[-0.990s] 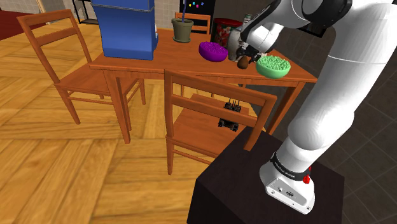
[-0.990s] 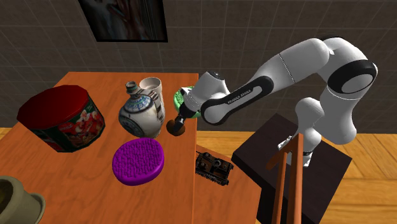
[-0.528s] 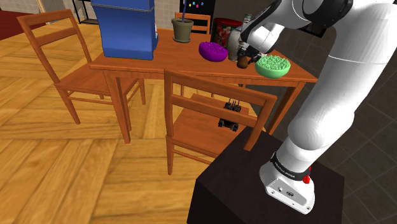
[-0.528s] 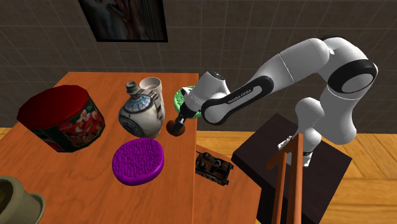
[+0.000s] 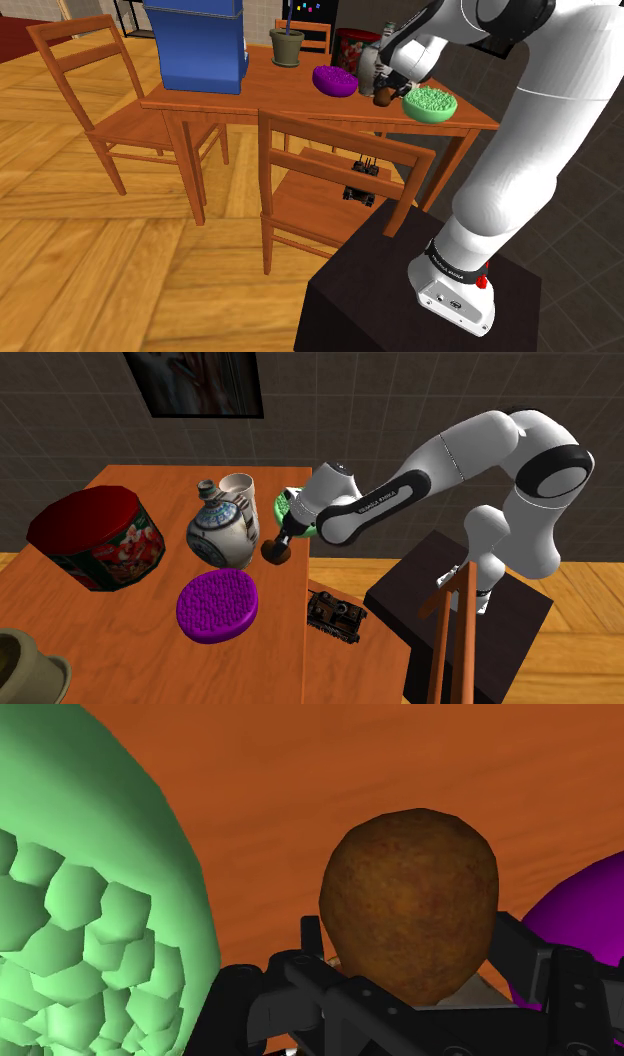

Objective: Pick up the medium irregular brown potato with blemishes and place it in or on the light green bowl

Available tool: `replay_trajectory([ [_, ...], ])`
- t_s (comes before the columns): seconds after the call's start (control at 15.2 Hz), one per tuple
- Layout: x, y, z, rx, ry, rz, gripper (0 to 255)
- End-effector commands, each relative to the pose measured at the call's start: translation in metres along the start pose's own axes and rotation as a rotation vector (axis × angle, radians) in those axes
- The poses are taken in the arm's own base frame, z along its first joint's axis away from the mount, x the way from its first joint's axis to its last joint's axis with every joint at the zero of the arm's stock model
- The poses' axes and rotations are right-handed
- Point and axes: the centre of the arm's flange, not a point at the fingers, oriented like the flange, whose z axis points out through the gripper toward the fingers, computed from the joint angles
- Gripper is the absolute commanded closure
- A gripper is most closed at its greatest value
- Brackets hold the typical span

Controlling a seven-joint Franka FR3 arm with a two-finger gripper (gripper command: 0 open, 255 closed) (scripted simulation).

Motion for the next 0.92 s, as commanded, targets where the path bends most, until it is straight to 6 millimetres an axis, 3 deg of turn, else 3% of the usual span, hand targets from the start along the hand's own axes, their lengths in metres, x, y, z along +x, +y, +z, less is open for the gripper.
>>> replay_trajectory([
  [0.0, 0.005, -0.001, -0.008, -0.003, -0.002, 0.002, 255],
  [0.86, 0.041, -0.015, -0.065, -0.003, -0.002, 0.002, 255],
])
